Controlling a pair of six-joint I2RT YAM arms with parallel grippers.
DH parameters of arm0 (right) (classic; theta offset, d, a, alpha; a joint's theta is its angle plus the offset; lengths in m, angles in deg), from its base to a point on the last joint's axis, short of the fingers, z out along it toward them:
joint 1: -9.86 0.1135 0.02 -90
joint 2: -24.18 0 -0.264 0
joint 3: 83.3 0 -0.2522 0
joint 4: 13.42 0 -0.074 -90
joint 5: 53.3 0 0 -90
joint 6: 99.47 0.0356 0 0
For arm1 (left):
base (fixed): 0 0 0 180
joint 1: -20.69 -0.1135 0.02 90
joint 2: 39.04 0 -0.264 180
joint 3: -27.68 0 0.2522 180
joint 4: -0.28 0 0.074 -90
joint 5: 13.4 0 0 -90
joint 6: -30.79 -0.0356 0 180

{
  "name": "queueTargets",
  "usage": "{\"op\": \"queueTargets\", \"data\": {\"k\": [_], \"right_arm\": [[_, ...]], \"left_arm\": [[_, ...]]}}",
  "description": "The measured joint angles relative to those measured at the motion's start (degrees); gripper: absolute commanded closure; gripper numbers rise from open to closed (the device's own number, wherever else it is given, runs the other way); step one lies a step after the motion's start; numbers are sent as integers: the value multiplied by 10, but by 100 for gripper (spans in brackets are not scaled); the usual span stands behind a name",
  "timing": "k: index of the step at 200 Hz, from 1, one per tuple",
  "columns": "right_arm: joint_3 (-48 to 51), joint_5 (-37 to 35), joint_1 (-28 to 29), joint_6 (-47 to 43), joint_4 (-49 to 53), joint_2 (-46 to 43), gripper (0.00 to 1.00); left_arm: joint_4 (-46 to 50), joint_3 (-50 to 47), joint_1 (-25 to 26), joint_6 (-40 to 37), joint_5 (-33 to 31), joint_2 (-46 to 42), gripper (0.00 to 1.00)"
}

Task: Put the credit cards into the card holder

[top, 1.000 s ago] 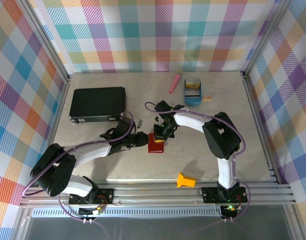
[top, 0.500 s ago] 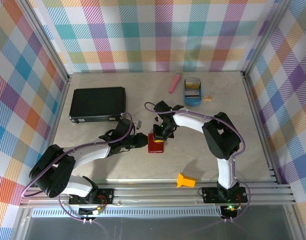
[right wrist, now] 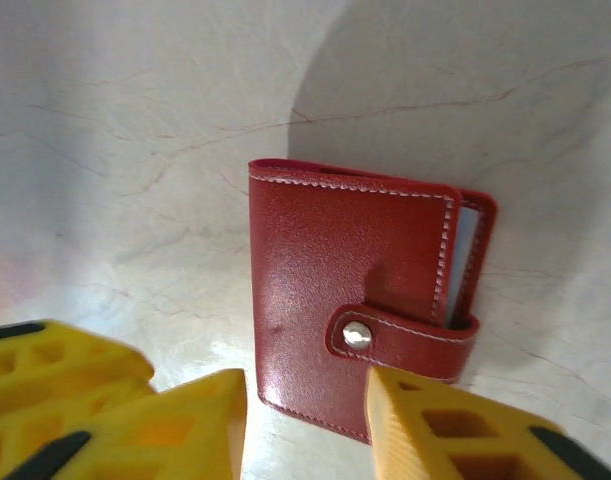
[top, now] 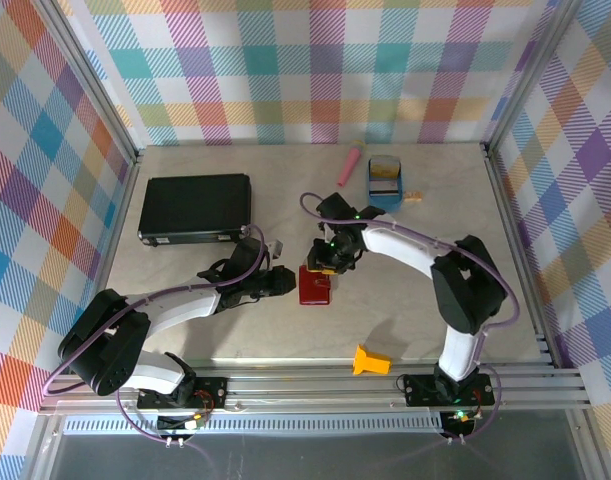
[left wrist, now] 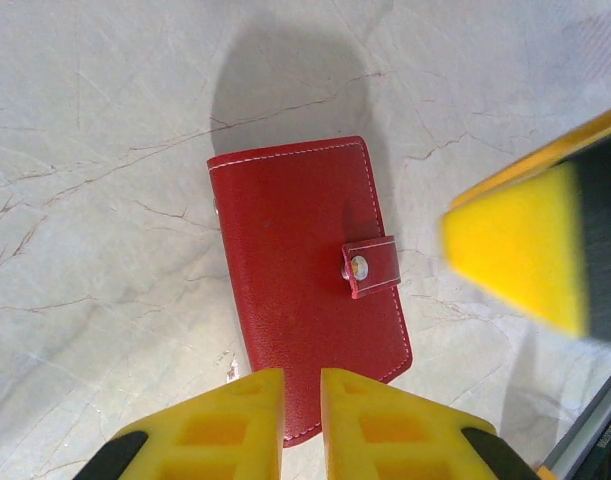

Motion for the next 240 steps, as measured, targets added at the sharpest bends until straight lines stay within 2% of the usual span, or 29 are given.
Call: {"op": "queueTargets", "data": {"k": [25,72,136,240], "right_arm": [[17,6,-14,-1,-7,-21,88],[22,37,-22,-15,-17,10,99],[22,71,-21,-31,-21,62,100],[22,96,-15,-44,-35,75,100]], "left_arm": [[0,0,0,0,1,0,83],[0,0,0,0,4,0,82],[-4,0,0,0,7,1,82],[-4,0,0,0,8,8,82]]}}
